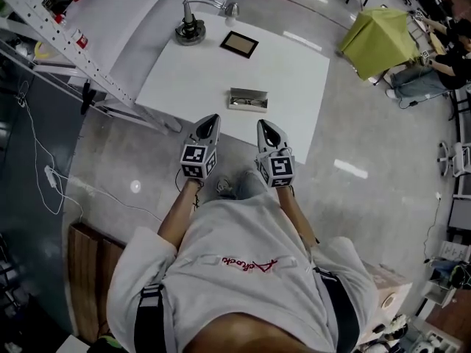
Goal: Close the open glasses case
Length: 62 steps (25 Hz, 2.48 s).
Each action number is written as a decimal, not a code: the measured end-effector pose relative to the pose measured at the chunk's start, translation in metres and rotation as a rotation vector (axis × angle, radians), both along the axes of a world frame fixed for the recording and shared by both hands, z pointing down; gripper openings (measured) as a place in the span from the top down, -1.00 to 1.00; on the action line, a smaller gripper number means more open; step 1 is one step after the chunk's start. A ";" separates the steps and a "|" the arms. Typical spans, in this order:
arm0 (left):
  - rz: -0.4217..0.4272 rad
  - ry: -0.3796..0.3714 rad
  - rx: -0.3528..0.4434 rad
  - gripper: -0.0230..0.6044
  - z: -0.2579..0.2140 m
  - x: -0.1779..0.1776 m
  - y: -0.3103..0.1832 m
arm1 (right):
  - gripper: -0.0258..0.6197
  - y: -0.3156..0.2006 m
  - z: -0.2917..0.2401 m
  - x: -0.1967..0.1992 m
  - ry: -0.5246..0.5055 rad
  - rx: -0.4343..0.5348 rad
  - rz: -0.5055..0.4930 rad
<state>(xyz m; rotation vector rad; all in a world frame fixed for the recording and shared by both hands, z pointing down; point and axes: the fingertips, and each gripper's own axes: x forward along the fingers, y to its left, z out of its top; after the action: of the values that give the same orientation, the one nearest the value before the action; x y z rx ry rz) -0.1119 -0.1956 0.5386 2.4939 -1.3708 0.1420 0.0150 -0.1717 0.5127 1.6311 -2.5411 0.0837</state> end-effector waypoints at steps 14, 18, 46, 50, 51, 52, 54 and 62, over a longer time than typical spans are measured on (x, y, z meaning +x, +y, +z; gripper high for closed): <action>-0.033 -0.020 -0.049 0.83 0.016 0.025 -0.050 | 0.84 -0.056 0.015 0.014 0.000 -0.036 -0.073; -0.039 -0.026 -0.058 0.83 0.017 0.035 -0.065 | 0.84 -0.077 0.015 0.022 -0.003 -0.032 -0.081; -0.052 -0.052 -0.261 0.83 0.091 0.052 -0.073 | 0.84 -0.086 0.104 0.038 -0.035 -0.269 -0.083; -0.041 -0.051 -0.287 0.83 0.101 0.053 -0.069 | 0.84 -0.076 0.116 0.036 -0.035 -0.303 -0.079; -0.040 -0.052 -0.292 0.83 0.103 0.054 -0.068 | 0.84 -0.074 0.119 0.036 -0.037 -0.311 -0.079; -0.037 -0.054 -0.296 0.83 0.105 0.054 -0.067 | 0.84 -0.072 0.122 0.035 -0.039 -0.318 -0.079; -0.033 -0.056 -0.300 0.83 0.107 0.056 -0.067 | 0.84 -0.069 0.127 0.035 -0.040 -0.332 -0.078; -0.042 -0.059 -0.303 0.83 0.108 0.051 -0.070 | 0.84 -0.079 0.136 0.032 -0.034 -0.340 -0.088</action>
<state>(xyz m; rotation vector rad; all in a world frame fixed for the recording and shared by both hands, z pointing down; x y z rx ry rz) -0.0609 -0.2659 0.6471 2.2254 -1.3136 0.3872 0.0467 -0.2510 0.6485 1.3981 -2.4492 0.5084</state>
